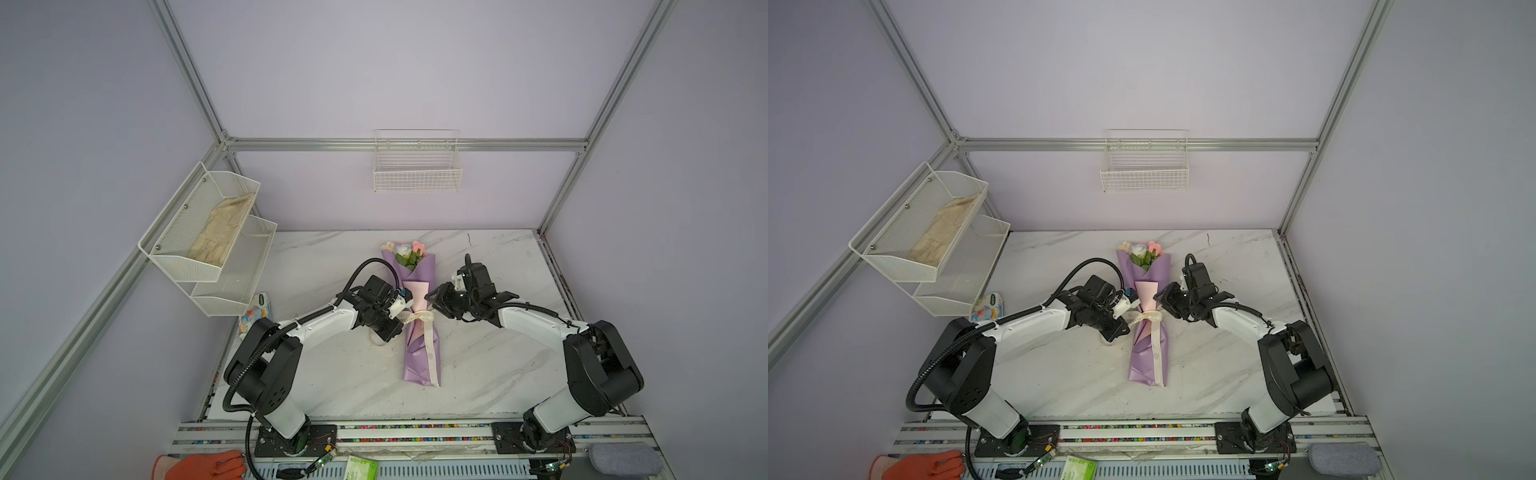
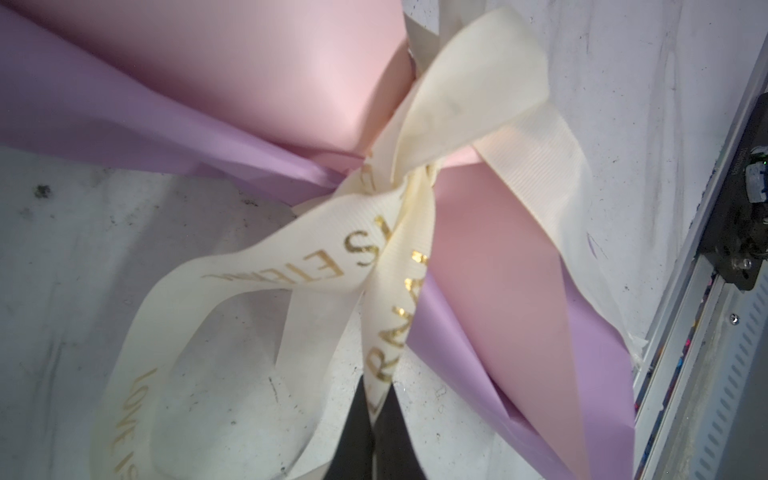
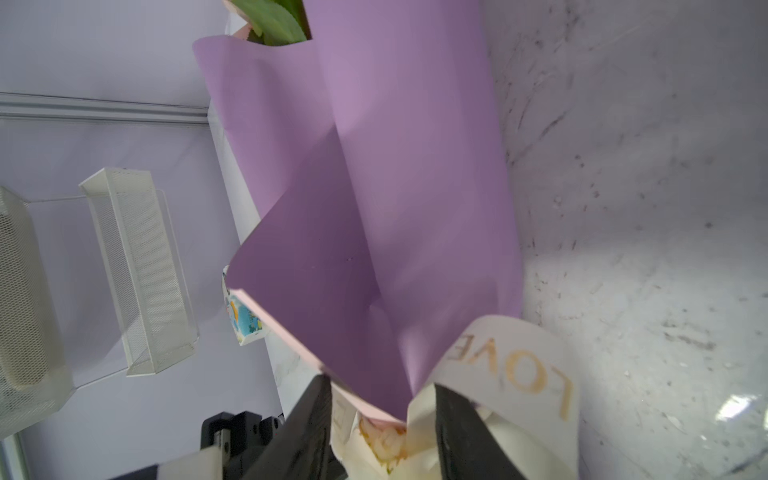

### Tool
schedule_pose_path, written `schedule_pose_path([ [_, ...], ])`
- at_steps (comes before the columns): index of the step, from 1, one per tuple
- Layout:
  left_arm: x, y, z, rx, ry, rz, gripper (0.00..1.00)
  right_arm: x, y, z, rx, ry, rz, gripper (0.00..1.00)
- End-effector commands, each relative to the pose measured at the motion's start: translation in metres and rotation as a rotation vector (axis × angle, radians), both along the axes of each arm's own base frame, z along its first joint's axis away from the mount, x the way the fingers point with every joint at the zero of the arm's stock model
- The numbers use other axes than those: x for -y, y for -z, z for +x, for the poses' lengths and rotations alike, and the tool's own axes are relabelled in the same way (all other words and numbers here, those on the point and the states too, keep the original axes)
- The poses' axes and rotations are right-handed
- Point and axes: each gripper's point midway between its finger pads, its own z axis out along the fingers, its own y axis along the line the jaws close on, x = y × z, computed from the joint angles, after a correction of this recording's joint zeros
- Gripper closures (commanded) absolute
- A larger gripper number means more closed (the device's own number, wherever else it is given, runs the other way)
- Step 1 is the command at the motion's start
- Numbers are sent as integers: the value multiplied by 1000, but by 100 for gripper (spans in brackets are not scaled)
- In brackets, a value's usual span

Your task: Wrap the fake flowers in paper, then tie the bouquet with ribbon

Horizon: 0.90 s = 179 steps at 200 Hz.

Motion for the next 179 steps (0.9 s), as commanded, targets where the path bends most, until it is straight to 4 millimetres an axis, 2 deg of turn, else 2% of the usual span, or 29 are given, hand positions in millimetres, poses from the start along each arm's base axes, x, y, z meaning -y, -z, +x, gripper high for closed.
schedule_pose_path([
  [1, 16, -37, 21, 68, 1, -78, 100, 0, -1, 12, 15, 57, -37, 59],
  [31, 16, -37, 21, 70, 3, -80, 100, 3, 6, 13, 3, 76, -84, 60],
  [44, 16, -39, 22, 73, 3, -82, 100, 8, 7, 11, 6, 93, -105, 69],
  [54, 16, -39, 22, 74, 1, -83, 100, 14, 9, 9, 4, 112, -121, 70],
  [64, 17, -40, 22, 77, 2, -86, 100, 15, 11, 7, 4, 117, -121, 75],
  [82, 17, -41, 22, 77, 1, -86, 100, 14, 14, 6, 3, 108, -114, 78],
  [131, 17, -39, 21, 71, 4, -87, 100, -2, 20, 9, -10, 32, -111, 71],
  [173, 13, -39, 23, 84, -13, -70, 100, 7, 19, 9, 9, 51, -158, 100],
  [179, 11, -39, 24, 89, -19, -60, 100, 9, 15, 10, 19, 61, -164, 100],
])
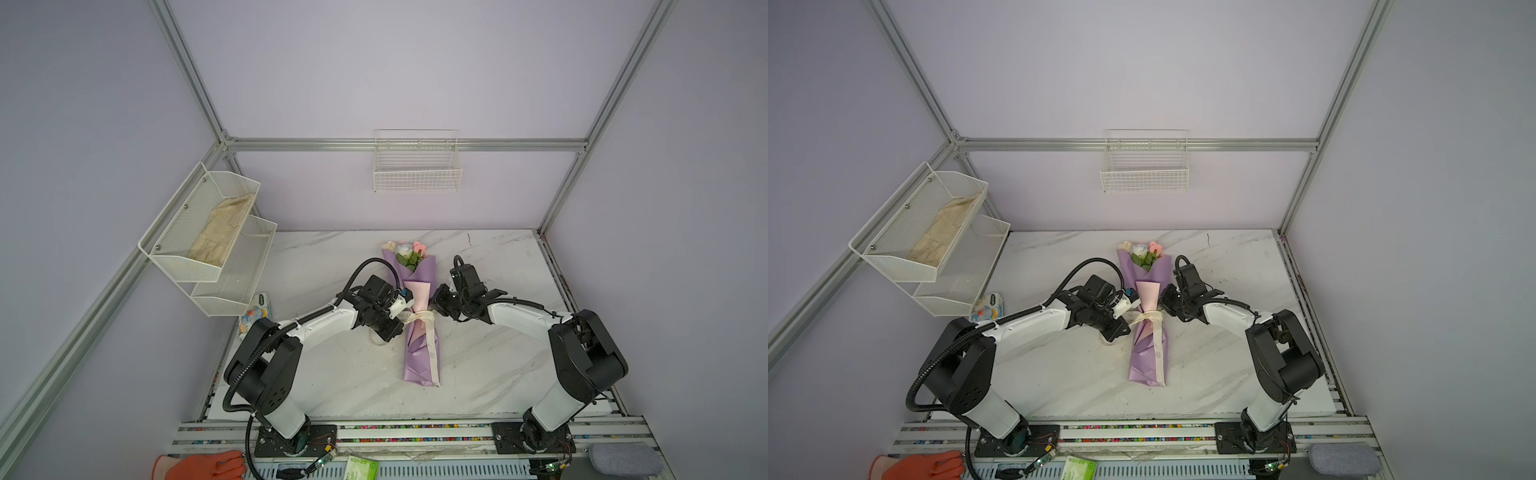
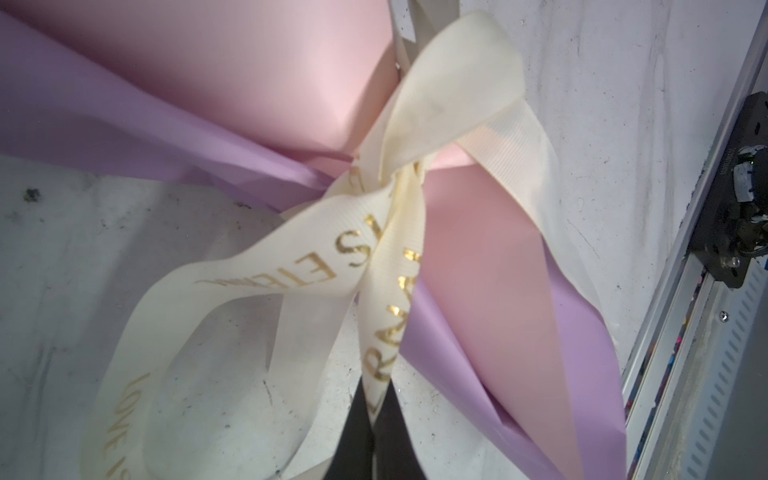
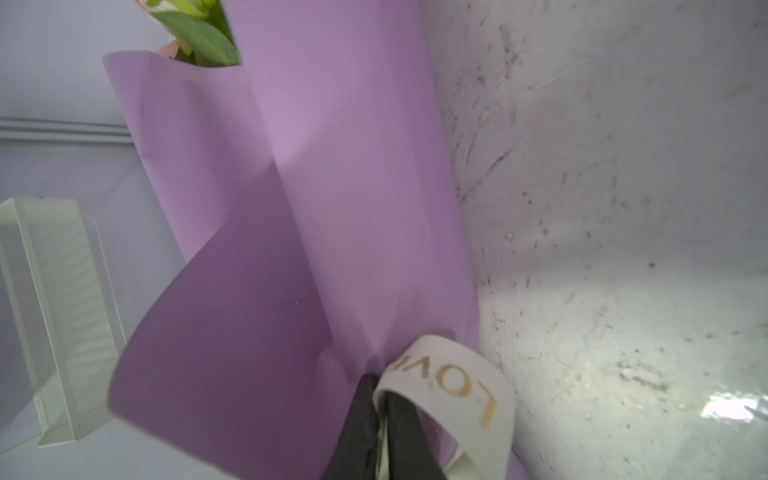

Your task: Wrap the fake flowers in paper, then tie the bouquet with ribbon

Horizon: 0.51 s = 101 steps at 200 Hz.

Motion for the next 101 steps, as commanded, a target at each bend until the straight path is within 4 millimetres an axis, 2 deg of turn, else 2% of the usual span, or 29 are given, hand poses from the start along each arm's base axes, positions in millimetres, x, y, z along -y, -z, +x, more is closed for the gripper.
schedule_pose_path([
  [1, 10, -39, 25, 95, -24, -52, 100, 7, -10, 1, 29, 22, -40, 100],
  [50, -14, -19, 14, 53, -52, 23, 100, 32, -17, 5, 79, 107, -95, 100],
  [101, -21, -16, 5, 9, -38, 13, 100, 52, -15, 7, 88, 137, -137, 100],
])
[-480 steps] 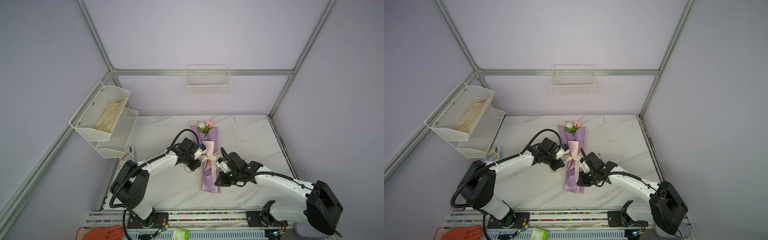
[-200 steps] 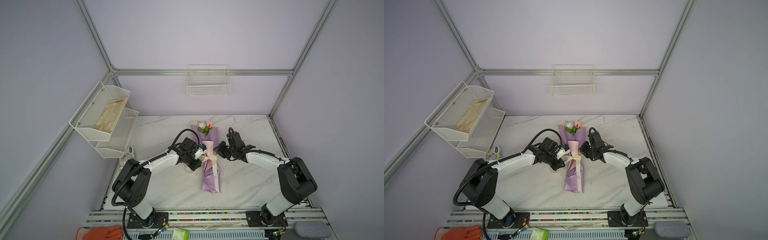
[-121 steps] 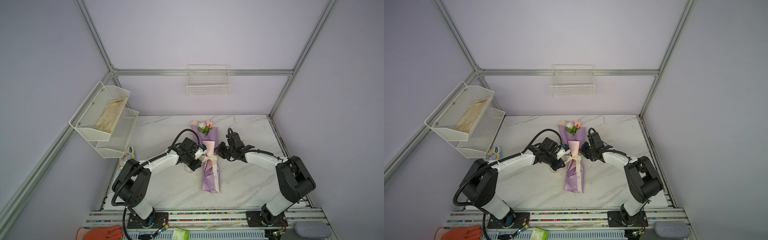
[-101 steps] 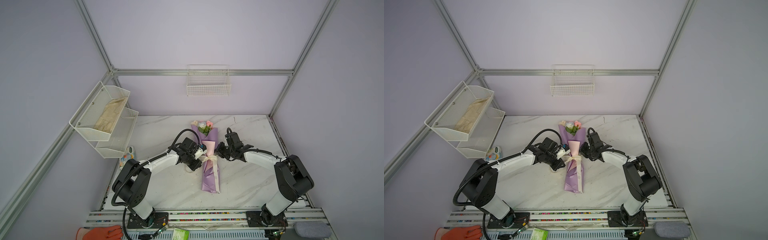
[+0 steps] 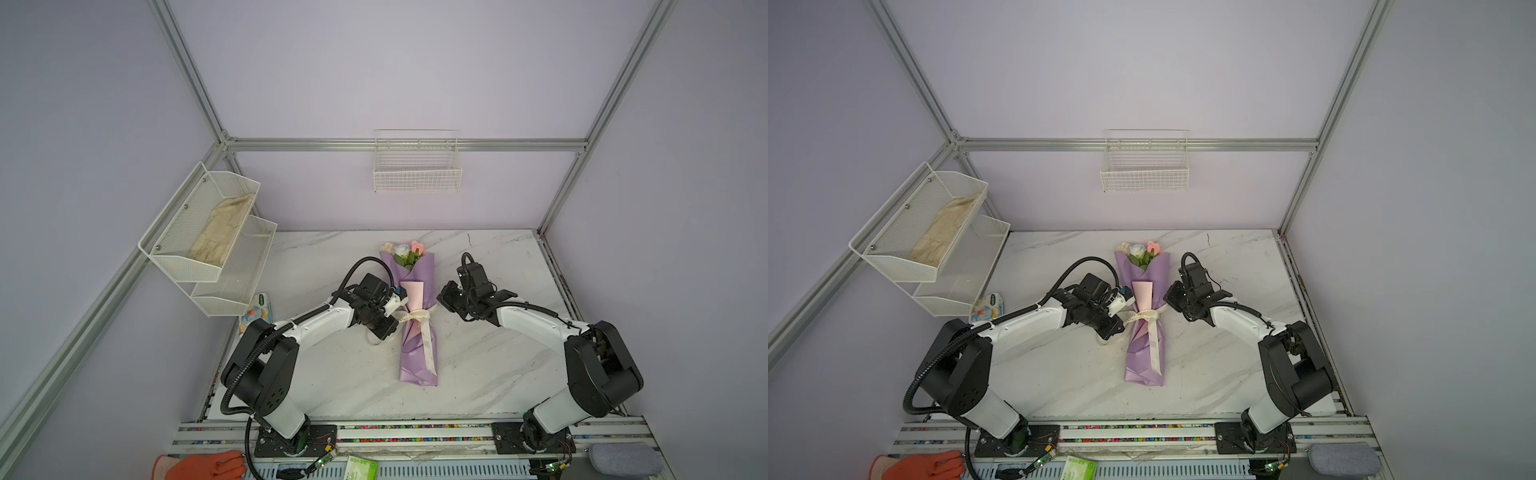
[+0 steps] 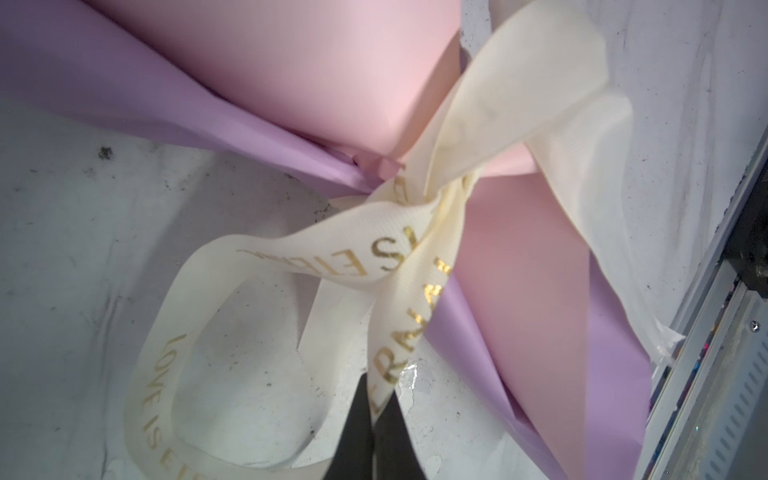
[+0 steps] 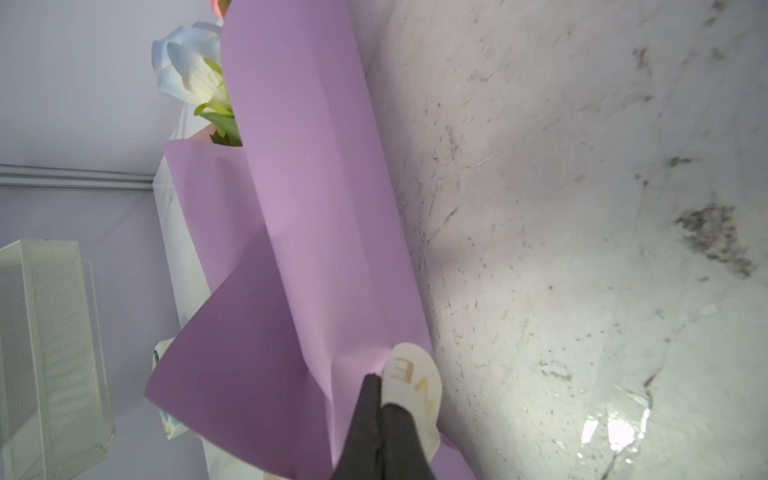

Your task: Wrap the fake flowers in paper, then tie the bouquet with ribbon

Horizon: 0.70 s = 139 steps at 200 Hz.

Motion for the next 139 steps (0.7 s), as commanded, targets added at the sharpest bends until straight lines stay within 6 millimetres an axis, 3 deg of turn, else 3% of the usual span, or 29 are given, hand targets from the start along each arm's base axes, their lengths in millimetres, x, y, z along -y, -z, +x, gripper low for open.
schedule_pose_path([
  [1, 0, -16, -2, 9, 17, -31, 100, 18, 5, -3, -2, 35, -55, 100],
  [24, -5, -13, -4, 4, 12, -17, 100, 24, 7, -2, 7, 25, -60, 100],
  [39, 2, -18, -6, -3, 44, -59, 100, 13, 3, 0, 33, -47, -40, 100],
  [52, 8, -23, -6, 0, 61, -87, 100, -9, -4, -2, 40, -149, 37, 100],
  [61, 10, -26, -4, 5, 61, -94, 100, -20, -9, -6, 32, -199, 79, 82],
  [68, 10, -27, -3, 9, 59, -95, 100, -22, -14, -8, 39, -209, 80, 77],
  [100, 12, -30, -1, 18, 58, -103, 100, -3, -34, -19, 63, -150, 40, 69],
  [120, 13, -31, 0, 16, 55, -110, 100, 5, -28, -34, 35, -150, 20, 64],
  [131, 14, -32, 0, 19, 54, -116, 100, 13, -15, -44, -3, -108, 20, 64],
  [139, 14, -32, 0, 17, 54, -118, 100, 18, -18, -49, 18, -73, 49, 64],
])
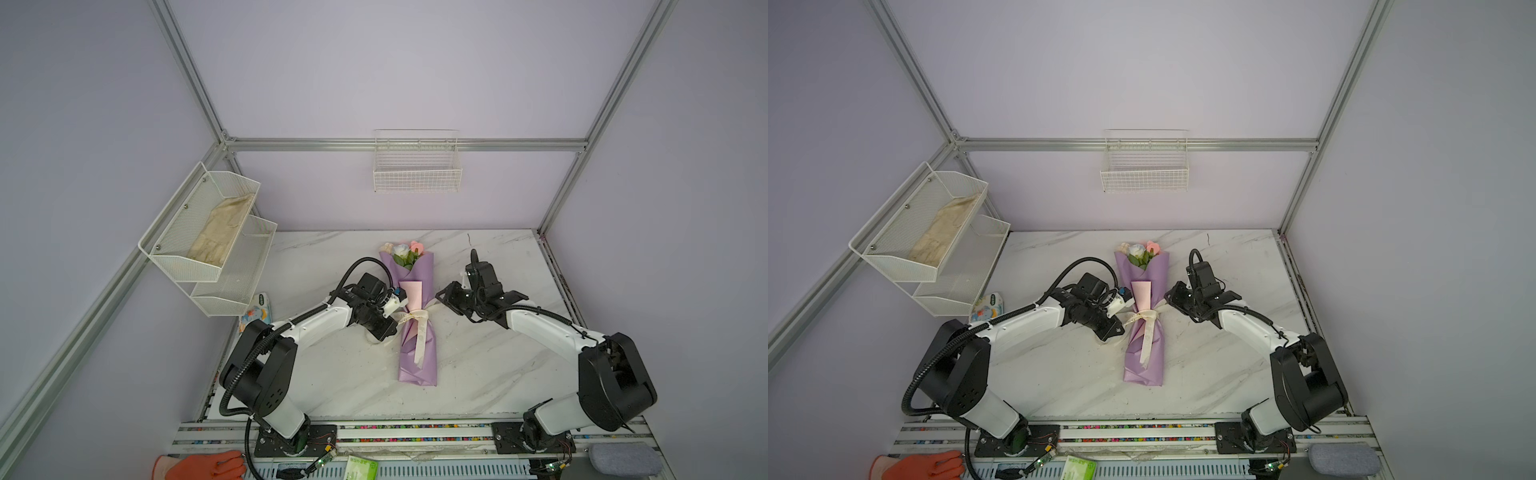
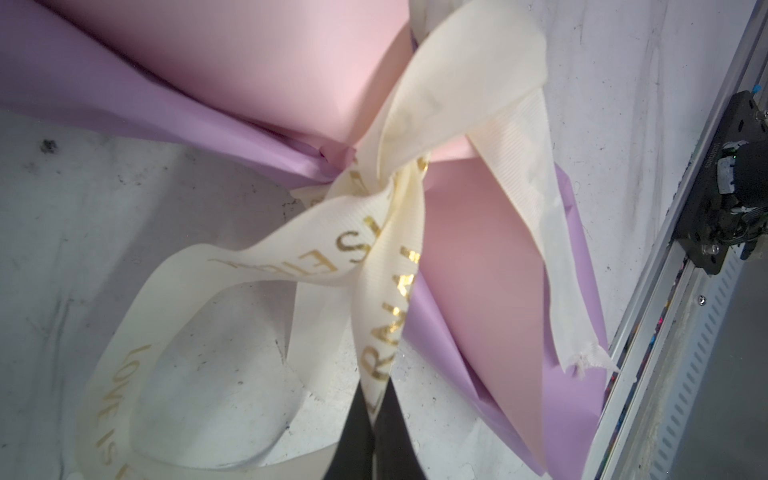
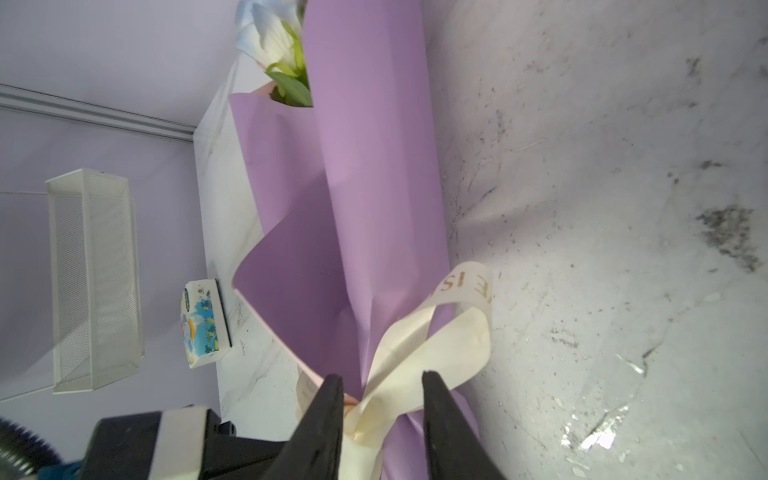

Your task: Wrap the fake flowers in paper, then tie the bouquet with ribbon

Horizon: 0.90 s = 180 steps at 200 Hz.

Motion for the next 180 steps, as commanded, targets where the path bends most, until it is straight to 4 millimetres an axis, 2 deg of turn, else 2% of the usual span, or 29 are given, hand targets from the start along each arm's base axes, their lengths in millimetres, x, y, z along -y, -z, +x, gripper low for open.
schedule_pose_path([
  [1, 10, -29, 11, 61, 8, -72, 100, 18, 20, -25, -66, 74, 1, 64],
  [14, 11, -29, 11, 62, 8, -77, 100, 15, 28, -33, -98, 73, 59, 63],
  [26, 12, -29, 11, 59, 9, -79, 100, 13, 34, -33, -104, 58, 52, 61],
  [38, 12, -29, 11, 60, 10, -79, 100, 2, 34, -31, -112, 34, 119, 59],
  [59, 12, -29, 11, 59, 9, -80, 100, -5, 28, -21, -79, 66, 211, 55],
  [62, 12, -28, 12, 59, 8, -79, 100, -5, 34, -19, -89, 71, 206, 54],
  [77, 13, -28, 12, 54, 9, -83, 100, -9, 40, -13, -98, 82, 220, 54],
  [110, 14, -28, 13, 54, 13, -86, 100, -19, 40, -1, -77, 90, 313, 55],
  [133, 14, -30, 12, 55, 12, -89, 100, -18, 43, 5, -76, 107, 294, 61],
  [150, 14, -30, 13, 58, 11, -87, 100, -16, 44, 6, -65, 123, 300, 80],
  [180, 13, -31, 14, 65, 9, -84, 100, -13, 46, 6, -52, 135, 297, 100],
])
